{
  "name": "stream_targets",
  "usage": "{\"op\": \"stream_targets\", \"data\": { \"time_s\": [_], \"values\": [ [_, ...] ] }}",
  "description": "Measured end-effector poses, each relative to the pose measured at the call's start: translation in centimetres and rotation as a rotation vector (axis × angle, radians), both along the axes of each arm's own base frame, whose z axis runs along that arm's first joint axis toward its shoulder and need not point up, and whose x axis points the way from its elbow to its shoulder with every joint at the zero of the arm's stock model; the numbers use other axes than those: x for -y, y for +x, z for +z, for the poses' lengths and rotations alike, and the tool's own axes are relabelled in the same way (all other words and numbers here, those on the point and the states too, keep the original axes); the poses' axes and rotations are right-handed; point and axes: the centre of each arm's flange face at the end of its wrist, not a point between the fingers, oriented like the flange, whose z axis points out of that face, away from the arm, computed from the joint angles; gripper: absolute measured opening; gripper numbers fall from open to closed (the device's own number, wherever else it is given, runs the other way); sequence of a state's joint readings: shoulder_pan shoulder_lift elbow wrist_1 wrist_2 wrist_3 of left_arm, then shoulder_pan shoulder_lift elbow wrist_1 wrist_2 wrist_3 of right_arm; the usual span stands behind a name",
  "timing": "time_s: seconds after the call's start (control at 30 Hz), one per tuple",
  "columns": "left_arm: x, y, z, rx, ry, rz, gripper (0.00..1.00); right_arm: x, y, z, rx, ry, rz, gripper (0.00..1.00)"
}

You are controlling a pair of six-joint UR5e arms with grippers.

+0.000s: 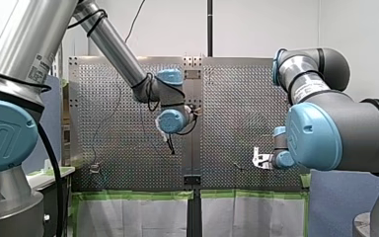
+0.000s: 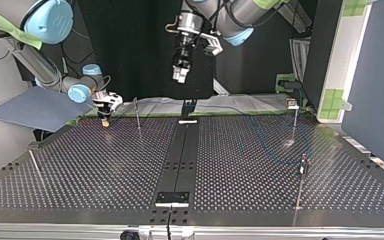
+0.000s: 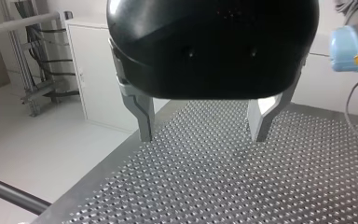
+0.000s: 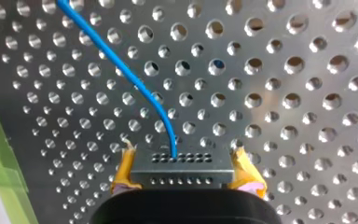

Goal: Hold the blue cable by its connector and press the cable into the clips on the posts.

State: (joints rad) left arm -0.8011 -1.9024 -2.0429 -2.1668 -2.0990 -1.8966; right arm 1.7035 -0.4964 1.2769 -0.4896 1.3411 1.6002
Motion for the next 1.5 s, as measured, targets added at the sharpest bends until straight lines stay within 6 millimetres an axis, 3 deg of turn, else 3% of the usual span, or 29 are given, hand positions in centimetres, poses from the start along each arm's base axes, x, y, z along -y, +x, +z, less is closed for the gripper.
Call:
{"op": "stream_targets", "data": {
  "time_s": [0.37,0.83,1.5],
  "values": [
    [-2.3,-2.4,-3.1,-0.048,0.047,-0.006,1.00,-0.7,0.3,3.0,-0.010,-0.028,0.018,0.25],
    [-6.2,-6.1,-7.2,-0.159,0.226,-0.002,1.00,-1.1,1.4,3.2,-0.026,-0.037,0.043,0.25],
    [-6.5,-6.4,-7.5,-0.167,0.237,-0.003,1.00,-1.1,1.5,3.2,-0.027,-0.037,0.045,0.25]
  ]
}}
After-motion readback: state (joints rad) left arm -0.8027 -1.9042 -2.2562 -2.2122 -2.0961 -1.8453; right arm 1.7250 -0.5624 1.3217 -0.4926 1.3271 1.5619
